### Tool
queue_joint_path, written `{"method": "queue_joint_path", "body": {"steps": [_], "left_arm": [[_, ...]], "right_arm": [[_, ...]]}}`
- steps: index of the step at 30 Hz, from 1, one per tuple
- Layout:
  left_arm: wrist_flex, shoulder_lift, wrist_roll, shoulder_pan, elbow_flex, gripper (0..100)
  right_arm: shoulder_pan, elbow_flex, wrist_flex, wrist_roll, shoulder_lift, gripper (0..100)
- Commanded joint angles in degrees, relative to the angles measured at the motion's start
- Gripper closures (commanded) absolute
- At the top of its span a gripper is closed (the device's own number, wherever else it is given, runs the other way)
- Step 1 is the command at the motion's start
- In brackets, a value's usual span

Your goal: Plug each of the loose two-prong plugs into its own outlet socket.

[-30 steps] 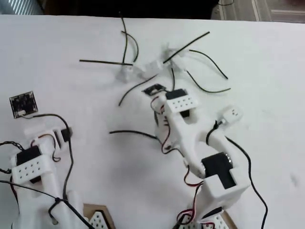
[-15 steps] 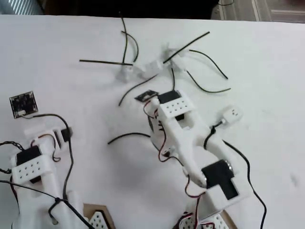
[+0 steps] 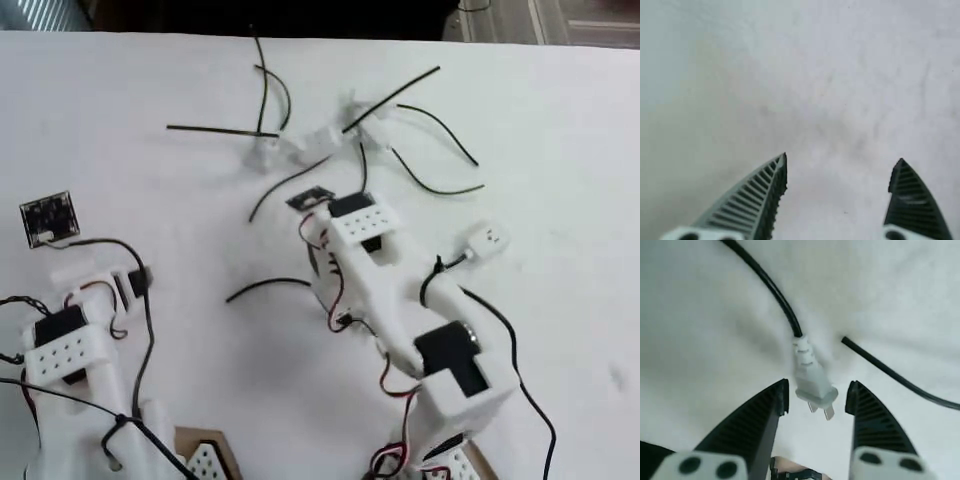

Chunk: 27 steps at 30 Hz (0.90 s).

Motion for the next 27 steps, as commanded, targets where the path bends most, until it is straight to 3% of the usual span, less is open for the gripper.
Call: {"method": "queue_joint_path", "body": {"steps": [1,6,11,18,24,27], "left_arm": [[-1.14,-1.45,0.26,0.75,-1.67,68],[-1.14,-1.45,0.26,0.75,-1.67,68],[-1.14,-1.45,0.26,0.75,-1.67,68],[-1.14,-1.36,0.26,0.75,-1.67,68],[-1.14,-1.36,0.18,0.75,-1.67,68],[-1.14,-1.36,0.18,0.75,-1.67,68]], "right_arm": [[-0.04,-0.88,-1.27,-0.44,1.19,82.2],[1.1,-0.88,-4.0,-0.53,3.03,82.8],[1.1,-0.88,-5.85,-0.53,3.56,92.0],[1.36,-4.75,-1.71,0.0,3.56,98.4],[1.1,-5.1,-0.4,-0.09,4.0,97.9],[1.36,-4.84,1.19,-0.35,4.09,91.6]]}}
